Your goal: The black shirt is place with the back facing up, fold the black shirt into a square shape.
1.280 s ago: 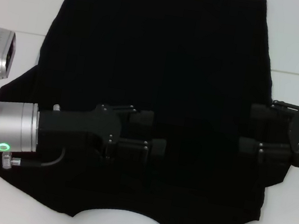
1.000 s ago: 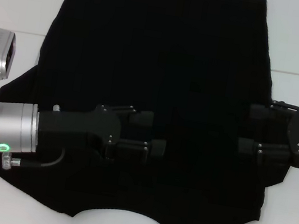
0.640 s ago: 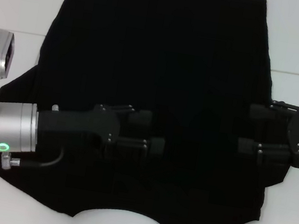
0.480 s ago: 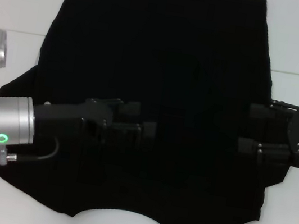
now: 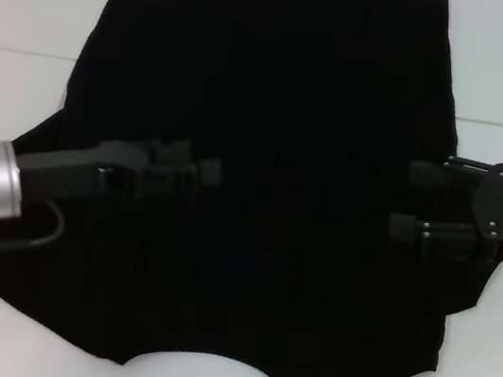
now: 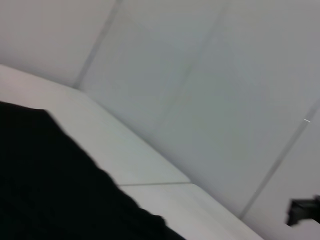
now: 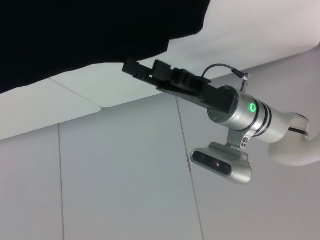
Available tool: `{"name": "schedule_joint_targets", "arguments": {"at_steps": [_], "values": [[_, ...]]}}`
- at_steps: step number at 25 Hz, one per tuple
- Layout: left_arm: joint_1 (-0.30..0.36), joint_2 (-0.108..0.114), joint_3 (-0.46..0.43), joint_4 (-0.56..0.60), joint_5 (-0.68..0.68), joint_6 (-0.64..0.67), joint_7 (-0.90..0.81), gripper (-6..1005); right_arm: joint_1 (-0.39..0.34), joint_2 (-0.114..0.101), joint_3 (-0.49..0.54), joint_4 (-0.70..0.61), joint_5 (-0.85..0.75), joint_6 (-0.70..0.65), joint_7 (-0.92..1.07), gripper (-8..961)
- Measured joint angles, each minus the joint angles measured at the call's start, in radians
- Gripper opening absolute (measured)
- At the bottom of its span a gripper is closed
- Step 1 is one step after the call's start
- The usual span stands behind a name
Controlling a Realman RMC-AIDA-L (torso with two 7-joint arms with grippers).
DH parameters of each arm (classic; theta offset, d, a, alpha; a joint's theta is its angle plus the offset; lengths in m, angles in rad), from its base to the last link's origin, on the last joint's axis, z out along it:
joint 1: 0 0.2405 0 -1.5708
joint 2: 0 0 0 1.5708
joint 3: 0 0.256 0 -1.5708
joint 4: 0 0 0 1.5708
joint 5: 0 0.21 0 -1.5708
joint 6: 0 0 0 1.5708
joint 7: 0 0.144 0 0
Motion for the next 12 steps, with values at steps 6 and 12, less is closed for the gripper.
{"name": "schedule_joint_targets", "arguments": {"at_steps": [6,12], "values": [[-0.010,0.038,-0.088,0.064,0.115,-0.039,-0.169,821,0.011,0.016,-0.006,0.021,0.000,0.026,0.068,914],[-0.013,0.055,-0.153,0.115,0.236,-0.078,-0.254,814,0.010,0.036,-0.023,0.033,-0.005,0.024,0.093,913]]}}
